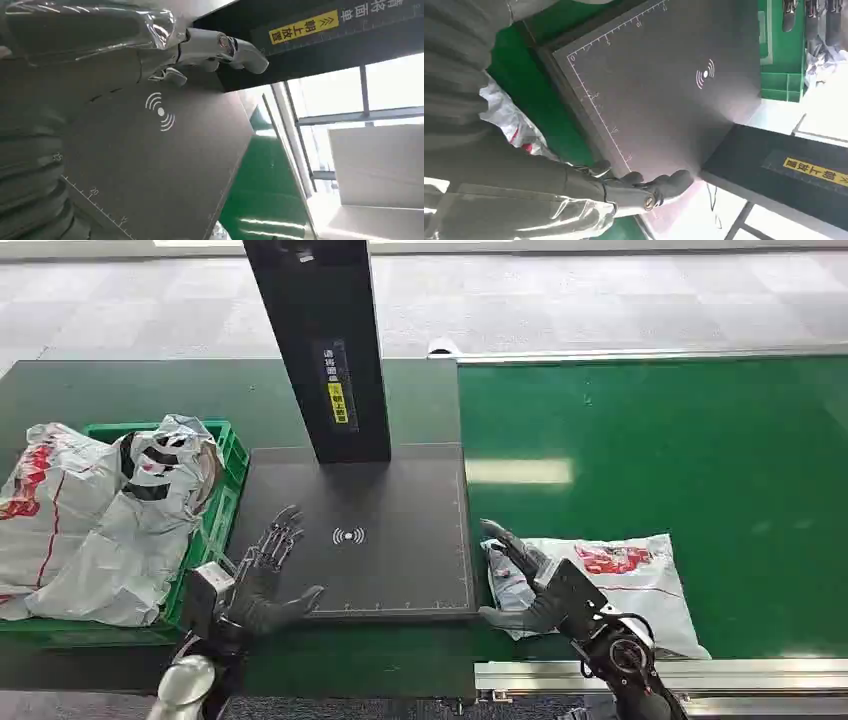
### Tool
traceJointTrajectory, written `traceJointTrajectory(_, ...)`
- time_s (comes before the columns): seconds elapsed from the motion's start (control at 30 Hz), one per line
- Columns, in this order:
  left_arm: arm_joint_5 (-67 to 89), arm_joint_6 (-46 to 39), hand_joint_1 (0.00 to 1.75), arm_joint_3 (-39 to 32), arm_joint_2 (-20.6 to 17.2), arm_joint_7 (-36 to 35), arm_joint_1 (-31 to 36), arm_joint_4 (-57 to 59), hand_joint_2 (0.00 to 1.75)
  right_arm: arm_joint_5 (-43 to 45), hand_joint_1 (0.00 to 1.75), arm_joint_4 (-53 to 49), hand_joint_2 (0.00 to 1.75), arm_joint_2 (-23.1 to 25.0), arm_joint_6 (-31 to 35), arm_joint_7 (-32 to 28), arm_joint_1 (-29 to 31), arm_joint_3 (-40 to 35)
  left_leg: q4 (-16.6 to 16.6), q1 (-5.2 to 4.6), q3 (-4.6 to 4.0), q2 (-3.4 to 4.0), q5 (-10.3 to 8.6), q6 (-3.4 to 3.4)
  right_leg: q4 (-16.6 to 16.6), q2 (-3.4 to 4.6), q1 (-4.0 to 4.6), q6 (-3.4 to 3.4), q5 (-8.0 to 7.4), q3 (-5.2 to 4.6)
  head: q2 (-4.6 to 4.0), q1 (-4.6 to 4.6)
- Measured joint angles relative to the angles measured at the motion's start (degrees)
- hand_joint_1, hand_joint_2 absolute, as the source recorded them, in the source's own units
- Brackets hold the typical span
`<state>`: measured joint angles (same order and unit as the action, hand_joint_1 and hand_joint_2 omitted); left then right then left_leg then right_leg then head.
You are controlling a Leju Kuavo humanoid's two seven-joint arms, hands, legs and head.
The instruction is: Moved the parcel from conveyor to table for the left to box.
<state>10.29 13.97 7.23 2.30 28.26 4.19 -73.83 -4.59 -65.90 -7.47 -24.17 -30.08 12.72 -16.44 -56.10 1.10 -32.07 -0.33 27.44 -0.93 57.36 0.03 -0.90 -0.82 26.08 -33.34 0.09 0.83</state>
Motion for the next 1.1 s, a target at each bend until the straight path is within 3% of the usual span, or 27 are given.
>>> traceJointTrajectory(0.5, 0.0, 0.0, 0.0, 0.0, 0.02, 0.0, -0.04, -0.39, 1.75, -0.02, 0.0, 0.0, 1.75, 0.0, 0.02, 0.0, 0.0, -0.02, 0.0, 0.0, 0.0, 0.0, 0.0, 0.0, 0.0, 0.0, 0.0, 0.0, 0.0, 0.0, 0.0, 0.0)
traceJointTrajectory(0.57, 0.0, 0.02, 0.0, -0.02, 0.02, -0.08, -0.08, -0.46, 1.75, -2.22, 0.0, 0.0, 1.75, -0.06, 2.28, 0.77, 0.01, -0.02, 0.0, 0.0, 0.0, 0.0, 0.0, 0.0, 0.0, 0.0, 0.0, 0.0, 0.0, 0.0, 0.0, 0.0)
traceJointTrajectory(0.7, 0.24, 0.35, 0.0, -0.79, 0.07, -1.37, -1.25, -2.18, 1.75, -23.28, 0.0, 0.19, 1.75, -1.11, 20.33, 11.89, 0.77, -0.24, 0.0, 0.0, -0.01, 0.0, 0.0, 0.0, 0.0, 0.0, 0.0, 0.0, 0.0, 0.0, 0.0, 0.0)
traceJointTrajectory(0.77, 0.48, 0.46, 0.0, -1.24, 0.11, -2.14, -1.81, -3.11, 1.75, -30.26, 0.0, 0.61, 1.75, -1.88, 24.07, 16.6, 1.44, 0.02, -0.01, -0.01, 0.0, 0.0, 0.0, 0.0, 0.0, 0.0, -0.01, 0.0, 0.0, 0.0, 0.0, 0.0)
traceJointTrajectory(1.1, 1.42, 1.07, 0.0, -1.95, 0.83, -3.96, -1.86, -4.24, 1.75, -45.98, 0.0, 6.64, 1.75, -5.22, 21.62, 32.3, 1.19, 2.78, -0.02, -0.01, 0.01, 0.0, 0.0, 0.0, -0.01, 0.0, -0.01, 0.0, 0.0, -0.01, 0.0, 0.0)
